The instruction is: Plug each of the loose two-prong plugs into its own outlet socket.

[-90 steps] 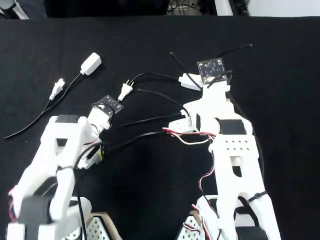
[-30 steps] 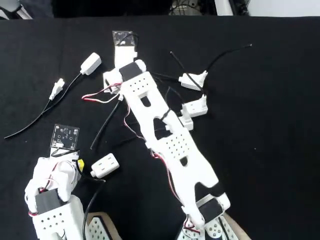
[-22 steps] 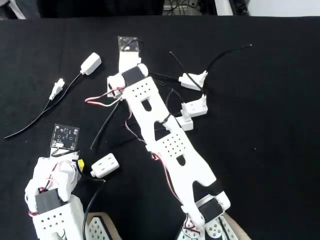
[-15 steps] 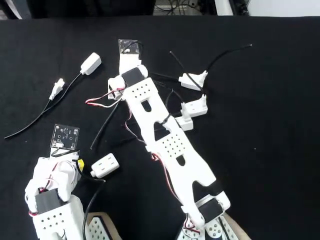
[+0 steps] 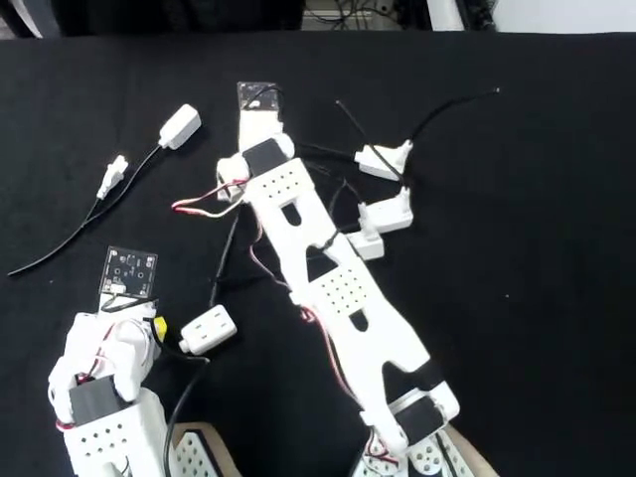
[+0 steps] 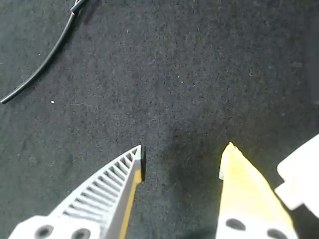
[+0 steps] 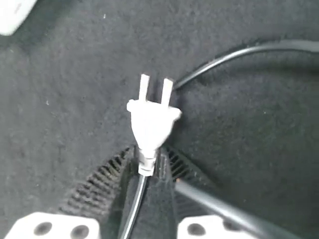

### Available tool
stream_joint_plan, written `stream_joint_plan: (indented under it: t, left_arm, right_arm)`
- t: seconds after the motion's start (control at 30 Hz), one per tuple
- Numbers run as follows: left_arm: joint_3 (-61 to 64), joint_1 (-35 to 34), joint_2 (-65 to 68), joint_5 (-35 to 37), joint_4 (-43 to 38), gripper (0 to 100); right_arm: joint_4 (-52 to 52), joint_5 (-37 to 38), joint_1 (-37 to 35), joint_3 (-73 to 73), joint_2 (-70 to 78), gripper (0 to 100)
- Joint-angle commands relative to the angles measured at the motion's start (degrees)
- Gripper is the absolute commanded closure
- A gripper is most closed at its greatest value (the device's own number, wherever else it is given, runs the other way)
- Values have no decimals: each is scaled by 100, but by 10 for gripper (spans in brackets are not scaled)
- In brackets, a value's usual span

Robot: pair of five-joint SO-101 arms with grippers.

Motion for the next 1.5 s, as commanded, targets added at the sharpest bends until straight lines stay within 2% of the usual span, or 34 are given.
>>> stream_joint_plan:
  t: [0.0,0.1,0.37,0.57,0.83,1.0,1.1,1.23,1.37,1.47]
  left_arm:
    - [57,13,-53,-70,-18,751]
    - [57,13,-53,-70,-26,751]
    - [66,13,-53,-70,-114,751]
    - [66,13,-53,-70,-123,751]
    - [66,13,-53,-70,-123,751]
    - [66,13,-53,-70,-105,751]
    - [66,-4,-53,-70,-97,751]
    - [66,-4,-53,-70,-97,751]
    - [66,4,-53,-70,-97,751]
    - [66,4,-53,-70,-97,751]
  right_arm:
    - [360,-53,-123,-92,-48,988]
    - [756,0,-123,-330,-242,986]
    - [1125,1143,0,-268,-1587,987]
    - [1143,2778,9,-22,-2703,987]
    - [1143,3859,-88,2378,-4980,987]
    - [993,3982,-431,4066,-5912,979]
    - [255,3666,-536,5068,-5736,907]
    - [-1574,2998,-554,6158,-5077,809]
    - [-3270,2971,-536,6651,-4242,789]
    - [-4026,2884,-510,6475,-3758,789]
